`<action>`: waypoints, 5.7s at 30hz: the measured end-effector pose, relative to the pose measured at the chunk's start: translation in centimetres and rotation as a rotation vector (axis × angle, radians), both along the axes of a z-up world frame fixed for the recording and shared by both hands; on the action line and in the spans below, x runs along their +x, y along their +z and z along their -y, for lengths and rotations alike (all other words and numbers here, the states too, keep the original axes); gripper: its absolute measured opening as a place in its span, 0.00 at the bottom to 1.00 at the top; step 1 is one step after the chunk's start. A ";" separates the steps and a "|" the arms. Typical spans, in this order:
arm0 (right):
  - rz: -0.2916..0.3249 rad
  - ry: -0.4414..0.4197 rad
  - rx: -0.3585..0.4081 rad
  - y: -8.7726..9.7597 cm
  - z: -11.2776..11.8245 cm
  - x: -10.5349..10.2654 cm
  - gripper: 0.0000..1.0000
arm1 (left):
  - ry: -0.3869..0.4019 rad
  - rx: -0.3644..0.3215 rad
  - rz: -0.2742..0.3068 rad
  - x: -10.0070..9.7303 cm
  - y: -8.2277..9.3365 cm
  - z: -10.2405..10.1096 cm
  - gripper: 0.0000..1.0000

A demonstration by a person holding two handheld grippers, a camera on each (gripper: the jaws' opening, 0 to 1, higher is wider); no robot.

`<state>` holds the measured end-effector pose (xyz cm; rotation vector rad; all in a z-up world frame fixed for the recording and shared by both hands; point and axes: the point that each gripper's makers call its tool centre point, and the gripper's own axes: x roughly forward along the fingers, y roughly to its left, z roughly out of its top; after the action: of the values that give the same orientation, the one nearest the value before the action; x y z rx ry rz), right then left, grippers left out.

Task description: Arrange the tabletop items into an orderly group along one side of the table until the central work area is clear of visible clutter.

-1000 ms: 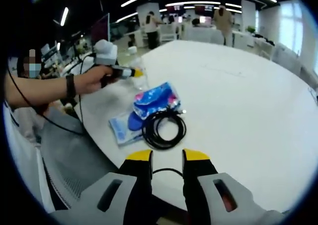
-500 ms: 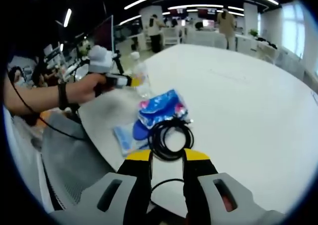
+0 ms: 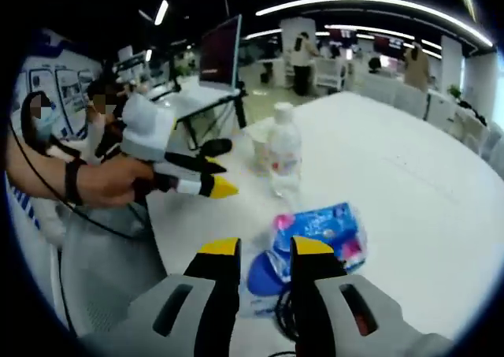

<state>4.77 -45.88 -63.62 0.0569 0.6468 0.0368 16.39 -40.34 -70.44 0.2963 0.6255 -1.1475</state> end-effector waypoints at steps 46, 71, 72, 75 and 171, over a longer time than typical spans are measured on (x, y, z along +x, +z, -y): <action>-0.185 0.259 -0.349 -5.8 -1.1 23.8 0.11 | 0.129 -0.029 -0.116 -0.3 -1.4 -6.2 0.38; -0.202 0.303 -0.339 -6.6 -2.4 21.9 0.00 | 0.124 -0.026 -0.123 -0.6 -1.7 -6.4 0.37; -0.197 0.309 -0.339 -6.5 -2.6 21.8 0.00 | 0.124 -0.025 -0.123 -0.6 -1.7 -6.5 0.37; -0.190 0.316 -0.336 -6.2 -3.1 21.3 0.00 | 0.117 -0.006 -0.122 -0.7 -1.9 -6.8 0.36; -0.164 0.160 -0.337 -3.0 5.1 4.0 0.00 | -0.065 -0.225 0.061 4.2 2.6 11.9 0.38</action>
<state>8.78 -50.96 -66.65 -0.3203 0.8130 0.0780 20.58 -52.27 -67.86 0.1599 0.4310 -1.2542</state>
